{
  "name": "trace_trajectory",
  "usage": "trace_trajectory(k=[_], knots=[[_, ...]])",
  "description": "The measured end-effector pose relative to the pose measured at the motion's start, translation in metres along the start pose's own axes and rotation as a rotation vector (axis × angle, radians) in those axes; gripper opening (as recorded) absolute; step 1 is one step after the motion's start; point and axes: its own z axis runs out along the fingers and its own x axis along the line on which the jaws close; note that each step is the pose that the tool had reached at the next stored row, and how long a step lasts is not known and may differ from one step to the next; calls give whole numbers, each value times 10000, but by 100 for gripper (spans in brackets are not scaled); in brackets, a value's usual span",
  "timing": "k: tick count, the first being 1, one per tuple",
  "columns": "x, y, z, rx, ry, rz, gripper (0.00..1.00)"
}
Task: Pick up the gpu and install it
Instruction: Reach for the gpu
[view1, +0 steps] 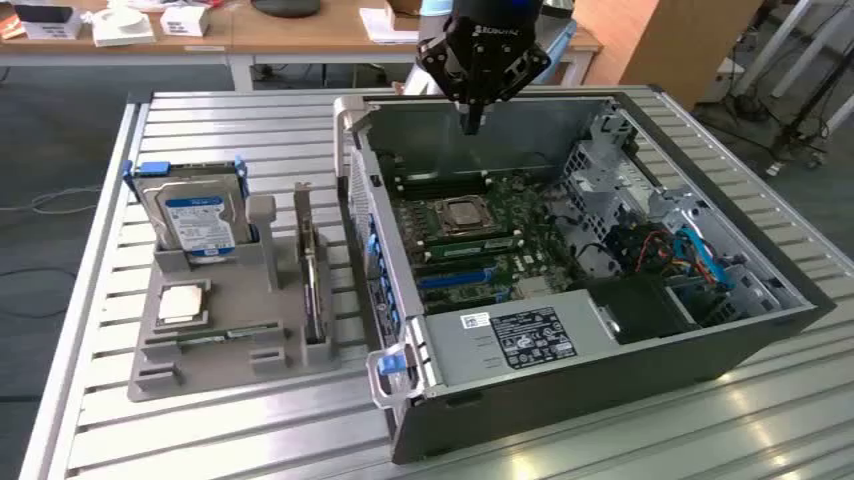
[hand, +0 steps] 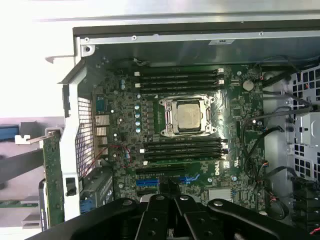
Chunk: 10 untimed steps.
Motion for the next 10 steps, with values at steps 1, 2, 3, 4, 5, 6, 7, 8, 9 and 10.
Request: trace_trajectory(k=[1,2,3,4,5,6,7,8,9,10], knots=[[0,0,0,0,0,1,11],[0,0,0,0,0,0,11],[13,-1,0,0,0,0,11],[14,-1,0,-1,0,0,11],[15,-1,0,-1,0,1,11],[15,-1,-1,0,0,0,11],[16,-1,0,-1,0,1,11],[18,-1,0,0,0,1,11],[20,-1,0,-1,0,2,11],[22,-1,-1,0,0,2,11]])
